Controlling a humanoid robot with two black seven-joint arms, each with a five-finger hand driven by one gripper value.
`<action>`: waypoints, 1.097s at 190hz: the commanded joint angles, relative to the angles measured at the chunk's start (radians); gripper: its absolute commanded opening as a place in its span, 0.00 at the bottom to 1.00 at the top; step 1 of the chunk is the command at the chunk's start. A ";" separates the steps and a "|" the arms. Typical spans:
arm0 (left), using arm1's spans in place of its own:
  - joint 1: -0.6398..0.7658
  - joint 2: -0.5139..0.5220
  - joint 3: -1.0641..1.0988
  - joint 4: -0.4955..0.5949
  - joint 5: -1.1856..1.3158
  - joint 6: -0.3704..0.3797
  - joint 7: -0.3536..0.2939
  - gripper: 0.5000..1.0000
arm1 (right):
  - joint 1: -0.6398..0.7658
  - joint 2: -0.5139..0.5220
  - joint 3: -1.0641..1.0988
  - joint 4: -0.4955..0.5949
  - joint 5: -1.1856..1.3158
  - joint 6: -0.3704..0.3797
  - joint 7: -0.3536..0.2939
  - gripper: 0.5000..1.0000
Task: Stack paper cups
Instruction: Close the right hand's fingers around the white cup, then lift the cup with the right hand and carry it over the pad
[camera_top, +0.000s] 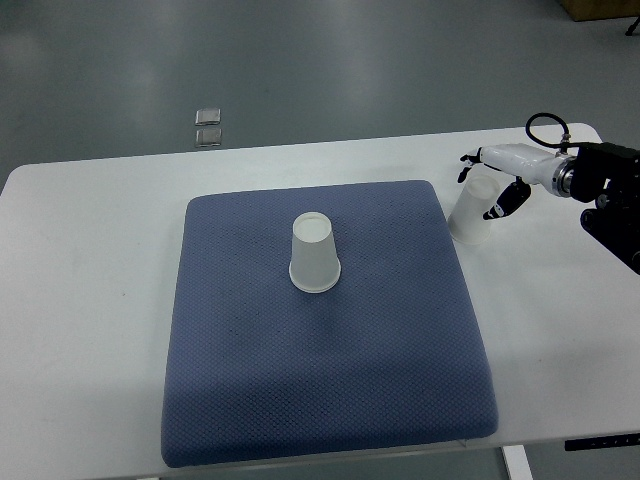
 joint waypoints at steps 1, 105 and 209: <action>0.000 0.000 0.000 0.000 0.000 0.000 0.001 1.00 | 0.000 -0.002 -0.008 0.000 0.000 -0.001 0.001 0.62; 0.000 0.000 0.000 0.000 0.000 0.000 -0.001 1.00 | 0.021 -0.025 -0.003 -0.001 0.003 -0.001 0.001 0.00; 0.000 0.000 0.000 0.000 0.000 0.000 -0.001 1.00 | 0.166 -0.143 0.015 0.368 0.339 0.100 0.000 0.00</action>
